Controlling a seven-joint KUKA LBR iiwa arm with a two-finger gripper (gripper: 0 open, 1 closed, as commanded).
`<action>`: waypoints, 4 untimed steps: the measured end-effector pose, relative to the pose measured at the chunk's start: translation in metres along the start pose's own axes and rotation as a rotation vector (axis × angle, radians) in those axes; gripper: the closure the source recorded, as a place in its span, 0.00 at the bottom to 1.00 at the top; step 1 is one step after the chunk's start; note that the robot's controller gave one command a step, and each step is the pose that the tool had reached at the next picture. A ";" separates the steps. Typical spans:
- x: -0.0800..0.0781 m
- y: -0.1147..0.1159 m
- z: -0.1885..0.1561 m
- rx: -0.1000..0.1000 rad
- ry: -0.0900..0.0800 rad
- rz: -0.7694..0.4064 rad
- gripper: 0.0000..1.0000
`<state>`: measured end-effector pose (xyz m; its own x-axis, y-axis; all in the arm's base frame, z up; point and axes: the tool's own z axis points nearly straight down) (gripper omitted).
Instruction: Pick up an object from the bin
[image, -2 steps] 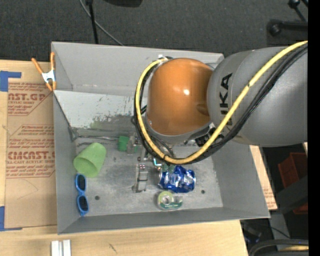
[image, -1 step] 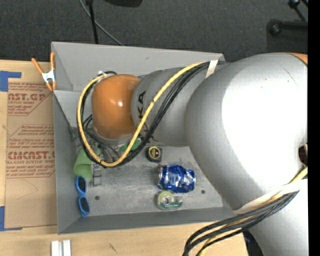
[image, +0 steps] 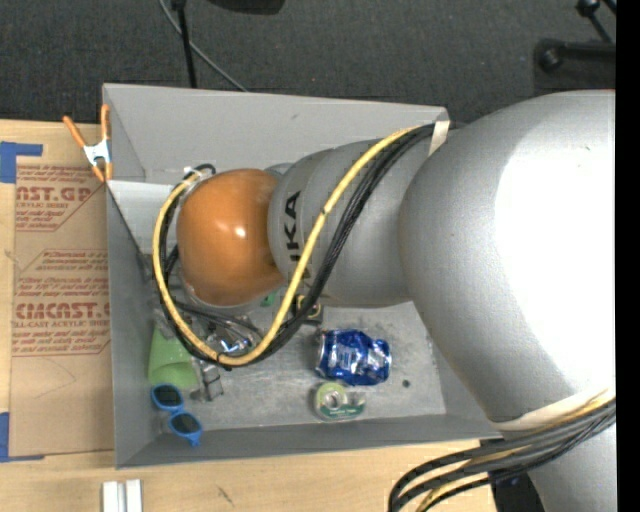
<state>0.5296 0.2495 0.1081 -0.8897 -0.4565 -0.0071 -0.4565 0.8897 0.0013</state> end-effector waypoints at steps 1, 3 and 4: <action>0.025 0.012 -0.011 -0.001 0.004 -0.303 0.00; 0.030 0.011 0.038 -0.001 0.011 -0.781 0.00; 0.030 0.013 0.038 -0.004 0.009 -0.782 1.00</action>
Offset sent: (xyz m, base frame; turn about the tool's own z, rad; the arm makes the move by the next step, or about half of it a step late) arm -0.0273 -0.0023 0.0107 -0.3011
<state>0.4970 0.2476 0.0702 -0.3097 -0.9508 0.0004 -0.9508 0.3097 0.0023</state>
